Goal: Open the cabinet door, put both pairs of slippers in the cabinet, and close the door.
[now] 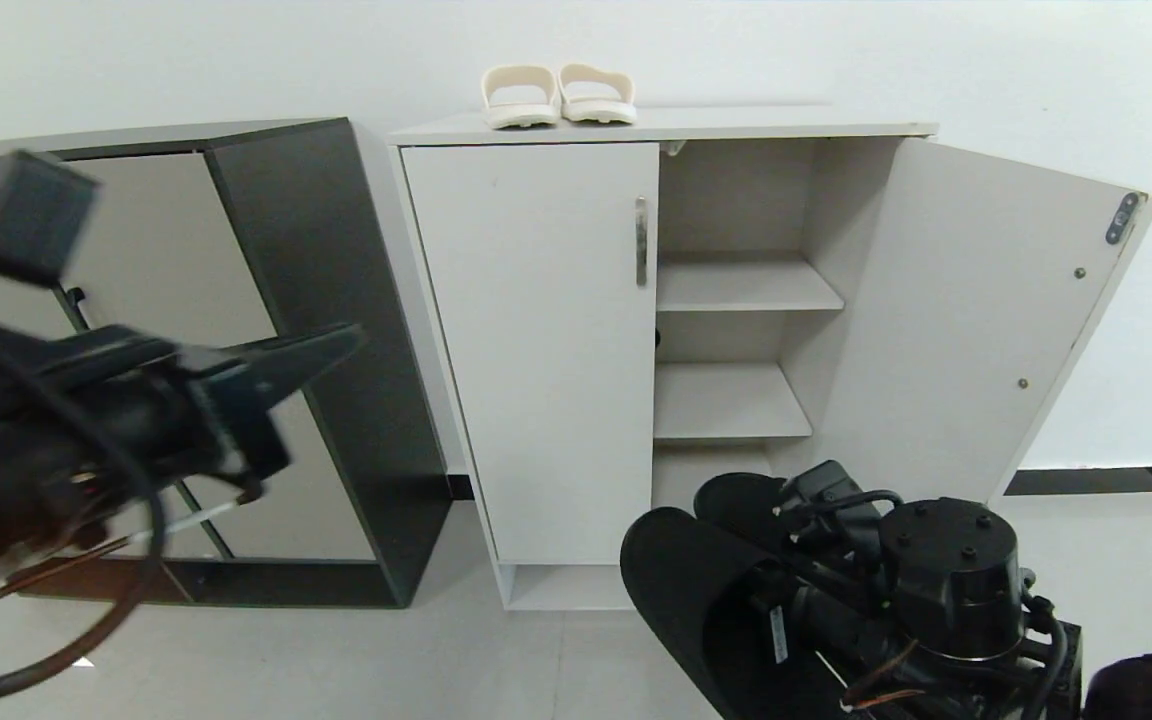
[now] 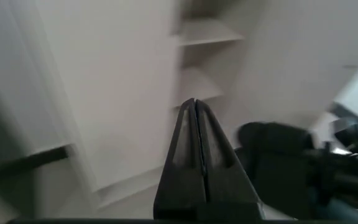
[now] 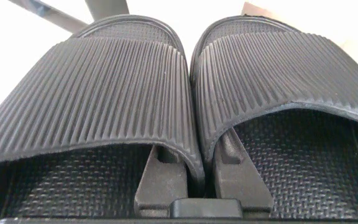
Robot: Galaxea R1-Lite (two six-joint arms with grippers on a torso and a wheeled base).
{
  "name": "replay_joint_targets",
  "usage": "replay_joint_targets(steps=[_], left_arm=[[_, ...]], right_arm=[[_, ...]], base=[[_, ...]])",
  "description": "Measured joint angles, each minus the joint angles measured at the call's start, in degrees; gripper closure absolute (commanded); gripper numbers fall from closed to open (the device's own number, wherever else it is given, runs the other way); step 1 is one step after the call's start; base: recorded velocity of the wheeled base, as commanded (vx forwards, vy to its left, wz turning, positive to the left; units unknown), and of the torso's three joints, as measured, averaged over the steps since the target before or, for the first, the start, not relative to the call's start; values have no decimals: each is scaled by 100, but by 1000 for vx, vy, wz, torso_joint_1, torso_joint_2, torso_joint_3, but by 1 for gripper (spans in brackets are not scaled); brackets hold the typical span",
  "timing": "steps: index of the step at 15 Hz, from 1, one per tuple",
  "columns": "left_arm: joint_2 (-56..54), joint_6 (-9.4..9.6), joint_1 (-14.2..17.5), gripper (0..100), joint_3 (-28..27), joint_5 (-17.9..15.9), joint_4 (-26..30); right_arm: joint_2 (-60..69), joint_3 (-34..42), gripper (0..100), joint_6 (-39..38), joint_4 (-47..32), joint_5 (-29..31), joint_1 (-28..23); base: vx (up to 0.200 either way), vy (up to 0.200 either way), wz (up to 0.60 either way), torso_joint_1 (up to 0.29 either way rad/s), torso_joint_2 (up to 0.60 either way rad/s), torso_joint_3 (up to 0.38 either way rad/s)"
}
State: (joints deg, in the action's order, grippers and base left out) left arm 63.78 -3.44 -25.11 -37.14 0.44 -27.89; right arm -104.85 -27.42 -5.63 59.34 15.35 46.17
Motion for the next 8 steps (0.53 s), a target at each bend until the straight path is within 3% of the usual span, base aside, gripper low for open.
replay_joint_targets(steps=[2, 5, 6, 7, 8], left_arm=[[-1513, 95, 706, 100, 521, 473, 1074], [-3939, 145, 1763, 100, 1212, 878, 3106], [-4625, 108, 2048, 100, 1662, 926, 3618], [-5083, 88, 2192, 100, 2100, 818, 3706], [-5499, 51, 2327, 100, 2615, 475, 3566]], right_arm=[[-118, -127, 100, 9, -4, 27, -122], [-188, -129, 100, 16, -1, 24, -265], [-199, -85, 100, 11, 11, 17, -297], [-207, -37, 100, 11, 11, -41, -341], [-223, -22, 100, 11, 10, -49, -408]], base=[[0, 0, 0, 0, 0, 0], [0, 0, 0, 0, 0, 0], [0, 0, 0, 0, 0, 0], [0, 0, 0, 0, 0, 0], [0, 0, 0, 0, 0, 0]])
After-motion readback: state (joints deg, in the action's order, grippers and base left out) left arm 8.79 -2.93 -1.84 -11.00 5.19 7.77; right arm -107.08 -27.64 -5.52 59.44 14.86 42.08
